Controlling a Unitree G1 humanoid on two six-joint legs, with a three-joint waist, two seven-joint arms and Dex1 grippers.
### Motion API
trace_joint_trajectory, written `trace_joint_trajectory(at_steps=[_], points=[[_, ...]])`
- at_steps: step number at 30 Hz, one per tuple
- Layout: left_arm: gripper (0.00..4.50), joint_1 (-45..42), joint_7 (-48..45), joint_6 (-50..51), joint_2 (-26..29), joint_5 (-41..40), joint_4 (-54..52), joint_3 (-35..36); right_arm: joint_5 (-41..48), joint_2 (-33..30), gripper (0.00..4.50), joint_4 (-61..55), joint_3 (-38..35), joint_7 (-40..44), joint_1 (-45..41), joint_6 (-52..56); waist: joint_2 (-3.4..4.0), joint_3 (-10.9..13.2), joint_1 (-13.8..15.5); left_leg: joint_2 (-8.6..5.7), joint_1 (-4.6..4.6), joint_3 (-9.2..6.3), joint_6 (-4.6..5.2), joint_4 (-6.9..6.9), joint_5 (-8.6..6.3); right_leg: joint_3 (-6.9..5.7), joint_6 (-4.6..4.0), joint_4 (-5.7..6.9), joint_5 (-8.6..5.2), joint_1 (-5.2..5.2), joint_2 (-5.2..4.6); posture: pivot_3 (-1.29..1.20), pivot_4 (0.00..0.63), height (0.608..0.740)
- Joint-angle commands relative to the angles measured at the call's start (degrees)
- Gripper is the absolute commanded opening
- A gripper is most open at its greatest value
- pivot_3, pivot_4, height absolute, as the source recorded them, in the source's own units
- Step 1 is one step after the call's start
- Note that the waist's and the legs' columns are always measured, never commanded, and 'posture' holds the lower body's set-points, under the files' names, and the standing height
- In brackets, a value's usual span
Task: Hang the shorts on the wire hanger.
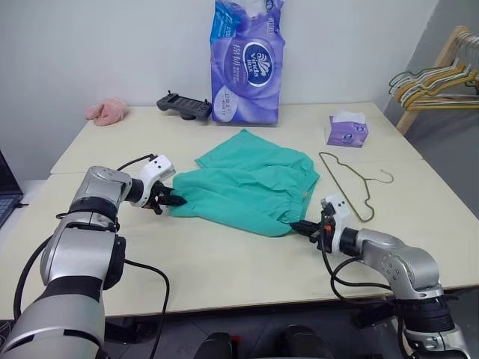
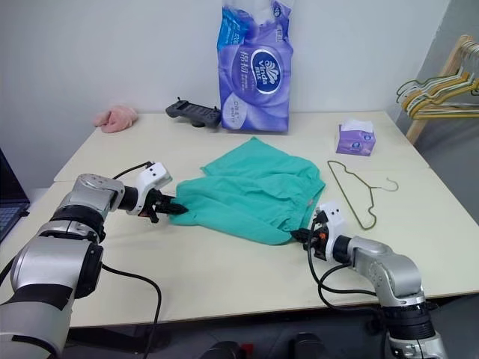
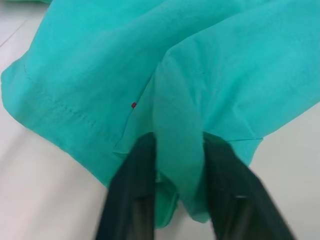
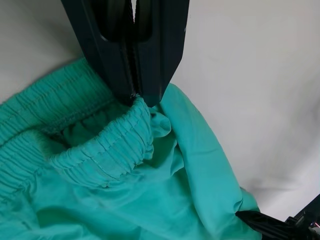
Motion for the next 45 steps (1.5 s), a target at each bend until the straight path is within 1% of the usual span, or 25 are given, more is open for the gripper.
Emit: trace_joint_trajectory(at_steps=[1,6,9,10,12,14,16,18,20,22,24,25,27,28,29,31,32,33,34,36,38,41,42,44,45], points=[[0.07,0.42,-0.63,-1.9,1.48,-1.08,-0.86,2.06,0.96,-0.09,0.0,-0.6,-0.91,0.15,-1.36,-1.18,0.0,0.0,0.0,0.0,0.0,-0.01,0.0,0.0,0.0,-0.01,-0.01,0.01,0.01,0.0,0.0,0.01,0.074,0.74],[0.03,2.46,-3.49,-3.38,1.27,-3.66,-2.64,4.84,1.01,-0.04,0.0,-0.81,-1.12,-0.03,-1.19,-1.3,0.0,0.0,0.01,0.0,-0.02,-0.02,0.0,0.0,0.0,-0.02,-0.04,0.01,0.02,-0.01,0.0,0.01,0.073,0.74],[0.03,6.67,-8.24,-2.73,0.19,-7.82,-9.53,6.97,0.97,-0.71,0.0,-2.44,-1.39,-0.1,-0.14,-1.36,0.01,0.01,-0.02,0.0,-0.02,-0.02,0.0,0.01,0.0,-0.02,-0.06,0.02,0.04,-0.02,-0.01,0.0,0.077,0.74],[0.03,9.27,-10.69,0.16,-0.17,-10.12,-14.65,7.63,0.84,-1.25,0.0,-3.46,-1.21,0.11,0.58,-1.49,0.02,0.01,-0.02,0.0,-0.04,-0.03,0.0,0.01,0.0,-0.02,-0.14,0.01,0.08,-0.02,-0.02,0.01,0.078,0.74],[0.03,22.5,-16.65,14.88,1.78,-17.82,-38.98,7.19,2.32,-3.05,0.0,-7.52,-0.91,1.25,3.07,0.41,0.14,0.05,-0.19,0.0,-0.12,-0.05,0.0,0.01,0.0,-0.02,-0.27,-0.01,0.16,-0.06,-0.04,0.01,0.08,0.74],[0.03,37.52,-20.26,28.15,6.99,-25.03,-63.22,6.17,5.2,-6.09,0.0,-12.18,-0.51,3.77,5.78,3.42,0.33,0.13,-1.54,0.02,-0.22,0.0,0.02,-0.03,-0.03,0.11,-0.24,-0.05,0.13,-0.17,-0.07,0.01,0.082,0.74],[0.03,52.57,-21.57,34.04,16.89,-33.13,-81.15,6.02,9.73,-11.13,0.0,-16.73,-0.57,8.18,8.48,7.13,0.26,0.16,-2.62,0.05,-0.53,0.13,0.13,-0.04,-0.22,0.31,-0.16,-0.04,-0.01,-0.56,-0.06,0.01,0.083,0.74],[0.03,66.1,-21.81,37.44,29.74,-44.94,-93.8,8.23,14.89,-16.35,0.0,-18.83,-1.43,12.56,10.09,11.23,-0.01,0.41,-3.03,0.14,-0.77,0.19,0.12,-0.08,-0.33,0.37,-0.2,-0.02,-0.08,-0.88,-0.02,0.02,0.08,0.74],[0.03,72.82,-21.81,38.68,38.53,-53.24,-97.94,11.01,17.21,-20.53,0.0,-18.32,-1.26,16.04,10.26,12.59,0.22,0.67,-1.78,0.26,-0.66,0.11,0.08,-0.07,-0.37,0.13,-0.3,-0.06,-0.13,-0.71,0.01,0.03,0.076,0.74],[0.03,70.11,-21.81,39.18,39.97,-54.36,-94.22,9.52,16.28,-21.66,0.0,-14.91,0.76,17.31,7.81,11.71,1.3,1.25,0.03,0.23,-0.34,0.03,0.12,0.02,-0.34,-0.01,-0.13,-0.41,-0.18,-0.16,-0.02,0.04,0.073,0.74],[0.03,63.67,-21.28,40.06,36.45,-51.59,-88.62,6.17,14.91,-20.67,0.0,-11.15,2.84,16.98,4.67,11.03,1.77,1.57,0.78,0.31,0.33,0.07,0.36,-0.03,-0.21,-0.26,-0.27,-1.07,-0.19,0.57,-0.09,0.05,0.072,0.74],[0.03,57.77,-19.39,39.23,32.14,-48.16,-83.18,3.48,13.96,-19.49,0.0,-8.44,4.3,17.03,2.24,10.28,2.26,1.54,0.96,0.43,0.41,0.18,0.35,-0.03,-0.21,-0.33,-0.27,-1.22,-0.23,0.84,-0.11,0.05,0.063,0.74],[0.03,43.34,-11.39,34.3,20.44,-39.68,-67.45,-0.67,10.76,-16.67,0.0,-1.66,7.55,17.54,-3.96,6.95,2.7,1.35,1.69,0.98,0.41,0.61,0.4,-0.15,-0.18,-0.89,-0.26,-1.84,-0.22,1.35,-0.08,0.06,0.057,0.74],[0.03,32.33,-2.45,24.13,12.92,-32.35,-52.88,-2.15,7.0,-12.65,0.0,7.34,7.79,15.12,-11.55,2.18,2.55,1.32,1.91,0.97,0.4,0.76,0.66,-0.09,0.02,-0.94,-0.23,-1.62,-0.19,1.35,-0.01,0.07,0.043,0.74],[0.03,24.77,3.49,16.34,7.97,-27.23,-42.16,-2.93,4.21,-9.77,0.0,14.1,7.78,13.47,-16.97,-1.4,2.11,1.23,2.09,0.98,0.41,0.88,1.09,-0.03,0.48,-0.97,0.07,-1.41,0.16,1.42,0.16,0.08,0.039,0.74],[0.03,4.31,27.78,2.65,-0.26,-21.0,-18.19,0.07,-5.93,-2.9,0.0,43.38,4.14,-1.92,-37.78,-26.12,1.06,1.18,2.26,1.02,-0.01,0.93,0.49,-0.03,1.08,-0.93,0.24,-1.41,0.99,1.25,0.57,0.1,0.029,0.74],[0.03,-1.31,34.51,-0.65,-1.91,-19.91,-11.77,1.49,-9.25,-1.34,0.0,53.6,3.12,-7.6,-44.37,-35.29,0.4,1.12,2.1,1.0,-0.7,0.91,-0.19,0.03,1.4,-0.91,-0.16,-1.39,1.56,0.57,0.69,0.1,0.025,0.74],[0.03,-9.3,44.84,-6.21,-2.49,-19.75,-6.67,4.49,-11.33,-1.2,0.0,64.61,1.31,-14.55,-53.76,-44.94,0.14,1.04,1.99,1.03,-1.74,0.94,-0.8,0.14,1.76,-0.77,-0.38,-1.29,2.0,-0.68,0.65,0.09,0.022,0.74],[0.03,-15.42,52.37,-9.56,-2.25,-20.71,-3.8,7.75,-12.31,-1.52,0.0,71.74,0.09,-18.42,-60.55,-50.93,-0.21,0.93,1.85,1.07,-2.61,1.0,-0.99,0.16,1.91,-0.7,-0.44,-1.23,2.1,-1.48,0.35,0.09,0.018,0.74],[0.03,-25.45,58.43,-12.25,-1.43,-23.68,-0.66,14.26,-14.8,-1.64,0.0,80.78,-1.03,-22.58,-70.42,-58.01,-0.59,0.72,1.26,1.12,-4.14,1.28,-1.09,0.23,1.95,-0.82,-0.46,-0.8,2.09,-3.47,-0.12,0.09,0.016,0.74],[0.03,-30.04,57.2,-13.46,-0.89,-22.28,0.37,16.0,-16.28,-0.93,0.0,84.41,-1.78,-22.4,-74.62,-61.49,-0.54,0.33,0.1,1.13,-4.61,1.45,-1.26,-0.16,1.84,-0.96,-0.51,-0.78,2.07,-4.08,-0.32,0.08,0.015,0.74],[0.03,-33.55,47.77,-13.12,0.06,-20.93,0.18,16.88,-15.92,1.33,0.0,85.39,-3.64,-17.28,-76.99,-62.73,-0.05,-0.92,-1.53,0.83,-4.17,1.53,-1.26,-0.25,1.7,-0.98,-0.51,-0.76,2.06,-3.73,-0.7,0.09,0.018,0.74],[0.03,-32.81,42.73,-11.93,0.07,-21.12,-0.01,17.22,-15.64,2.15,0.0,85.27,-4.2,-14.77,-76.19,-62.13,0.02,-0.96,-1.83,0.71,-3.88,1.59,-1.1,-0.3,1.61,-0.98,-0.49,-0.76,2.05,-3.52,-0.82,0.09,0.025,0.74],[0.03,-29.46,33.63,-9.47,0.32,-20.88,-0.35,17.2,-15.79,3.41,0.0,84.89,-4.65,-9.95,-73.6,-60.49,0.1,-0.95,-2.55,0.7,-3.43,1.62,0.17,-0.38,0.77,-1.02,0.08,-1.21,1.45,-2.97,-0.81,0.1,0.042,0.74],[0.03,-25.85,27.67,-7.76,1.03,-20.31,-0.73,16.52,-15.76,4.11,0.0,84.19,-4.58,-6.28,-71.26,-58.88,0.15,-0.92,-2.76,0.69,-3.43,1.61,-0.05,-0.37,0.39,-0.99,0.22,-1.38,1.14,-2.9,-0.81,0.1,0.049,0.74]])
